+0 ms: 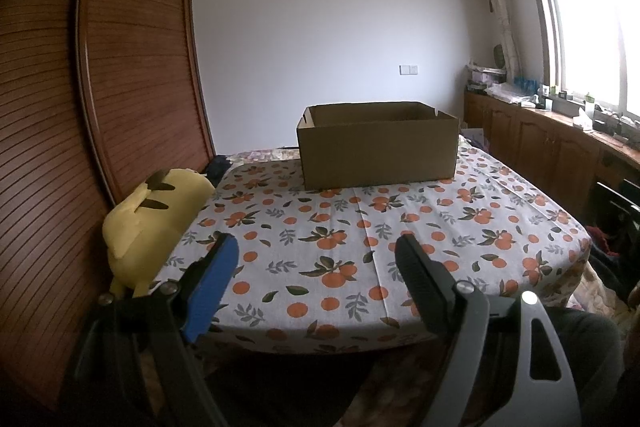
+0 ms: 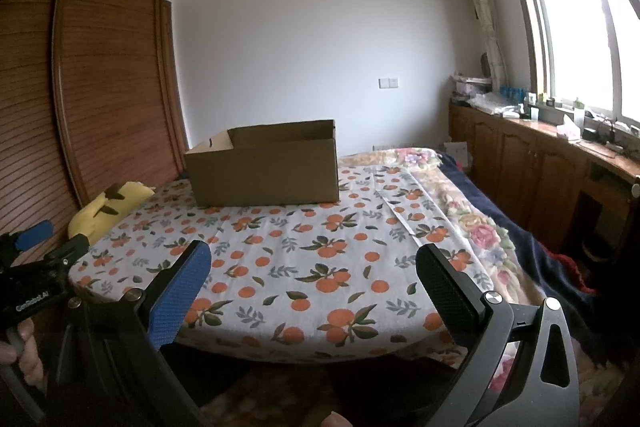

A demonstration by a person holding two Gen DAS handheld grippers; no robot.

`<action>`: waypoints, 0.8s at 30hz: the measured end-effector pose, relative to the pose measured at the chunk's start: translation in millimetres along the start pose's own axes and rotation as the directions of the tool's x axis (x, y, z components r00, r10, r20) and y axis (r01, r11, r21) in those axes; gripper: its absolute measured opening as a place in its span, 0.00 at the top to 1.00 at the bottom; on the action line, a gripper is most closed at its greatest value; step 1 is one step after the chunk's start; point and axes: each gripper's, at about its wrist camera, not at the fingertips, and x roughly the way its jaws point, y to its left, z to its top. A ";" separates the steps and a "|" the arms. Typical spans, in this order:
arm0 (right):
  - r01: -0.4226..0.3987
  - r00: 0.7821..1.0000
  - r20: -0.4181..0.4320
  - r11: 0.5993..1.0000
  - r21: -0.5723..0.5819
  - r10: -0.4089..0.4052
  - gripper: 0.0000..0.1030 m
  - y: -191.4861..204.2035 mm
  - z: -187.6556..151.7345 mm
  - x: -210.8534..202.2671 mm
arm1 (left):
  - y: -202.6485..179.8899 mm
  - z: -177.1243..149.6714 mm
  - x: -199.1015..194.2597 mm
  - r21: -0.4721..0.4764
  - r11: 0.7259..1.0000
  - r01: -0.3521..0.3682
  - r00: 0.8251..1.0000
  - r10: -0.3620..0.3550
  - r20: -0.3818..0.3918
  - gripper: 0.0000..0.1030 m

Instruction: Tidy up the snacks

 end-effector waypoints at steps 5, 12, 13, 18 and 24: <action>0.001 1.000 0.001 1.000 0.000 -0.001 0.00 0.2 0.2 -0.1 | 0.4 0.2 -0.1 -0.001 1.000 0.001 1.000 -0.001 0.000 0.21; 0.003 1.000 0.002 1.000 0.000 -0.003 0.00 -0.2 0.4 -0.3 | 0.5 0.1 0.0 0.000 1.000 0.000 1.000 0.000 0.001 0.21; 0.004 1.000 0.001 1.000 -0.001 -0.004 0.00 -0.7 0.0 0.2 | 0.4 0.0 -0.1 0.001 1.000 0.001 1.000 -0.001 0.001 0.21; 0.007 1.000 0.001 1.000 -0.002 -0.007 0.00 -1.8 -1.5 0.6 | 0.5 2.1 -0.8 0.000 1.000 0.000 1.000 0.000 0.004 0.21; 0.007 1.000 0.000 1.000 -0.003 -0.007 0.00 -1.2 -1.1 0.7 | 0.4 2.5 -0.4 0.001 1.000 -0.001 1.000 0.001 0.005 0.21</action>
